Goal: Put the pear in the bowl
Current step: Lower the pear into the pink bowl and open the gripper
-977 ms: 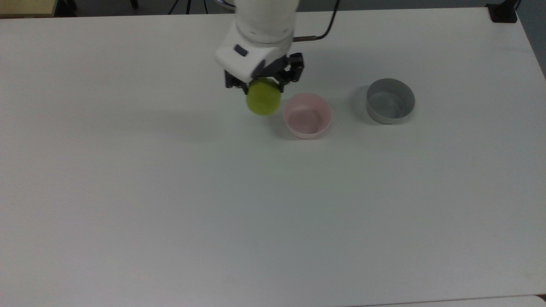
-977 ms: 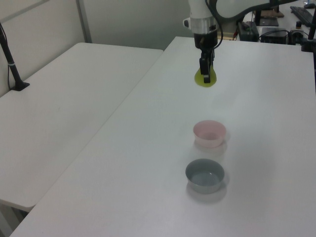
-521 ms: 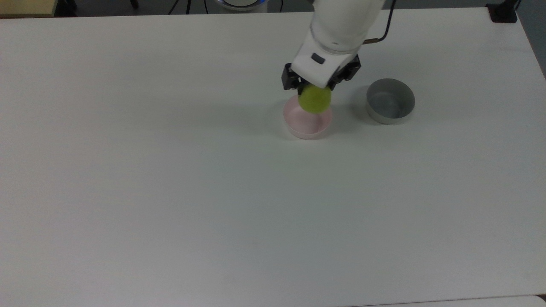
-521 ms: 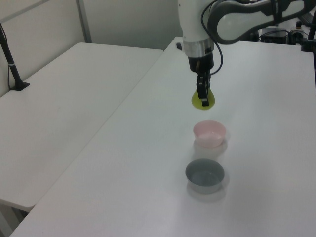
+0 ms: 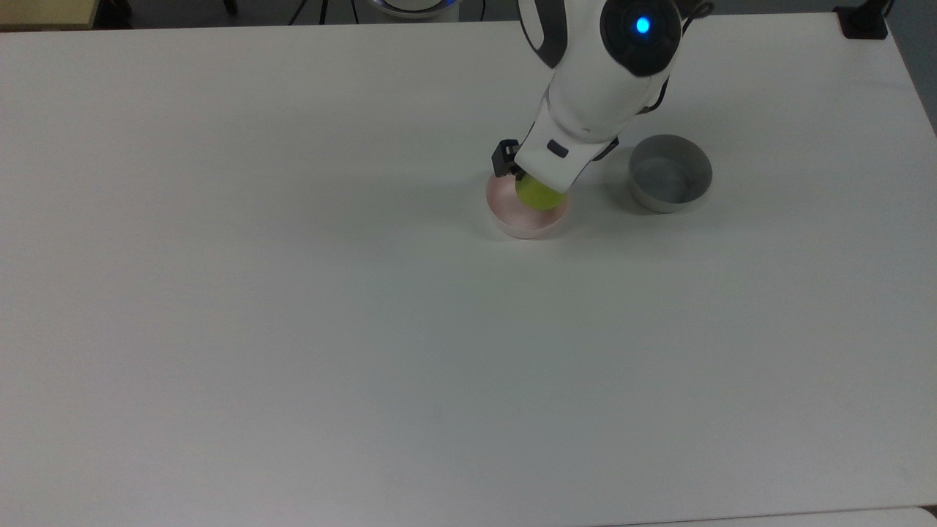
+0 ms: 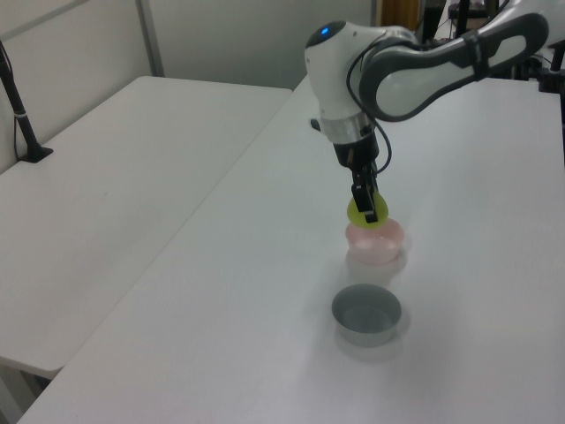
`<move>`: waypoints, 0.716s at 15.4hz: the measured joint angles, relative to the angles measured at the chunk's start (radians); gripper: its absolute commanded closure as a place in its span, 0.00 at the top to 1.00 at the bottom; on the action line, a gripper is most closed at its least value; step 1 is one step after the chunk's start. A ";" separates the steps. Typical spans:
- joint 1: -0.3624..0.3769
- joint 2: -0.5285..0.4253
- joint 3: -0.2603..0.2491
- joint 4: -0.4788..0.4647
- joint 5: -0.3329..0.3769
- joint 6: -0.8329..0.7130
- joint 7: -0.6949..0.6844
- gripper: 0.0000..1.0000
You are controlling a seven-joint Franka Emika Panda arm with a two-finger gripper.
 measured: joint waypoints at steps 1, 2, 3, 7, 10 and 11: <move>0.000 0.012 0.000 -0.004 0.000 0.000 0.000 0.25; 0.000 0.023 0.000 -0.005 0.000 0.000 0.000 0.28; 0.000 0.032 0.000 -0.007 0.000 0.000 0.000 0.32; 0.000 0.049 0.000 -0.013 0.000 0.002 0.000 0.96; 0.000 0.055 0.000 -0.018 0.000 0.003 0.000 1.00; 0.000 0.055 0.000 -0.018 0.000 0.003 0.000 1.00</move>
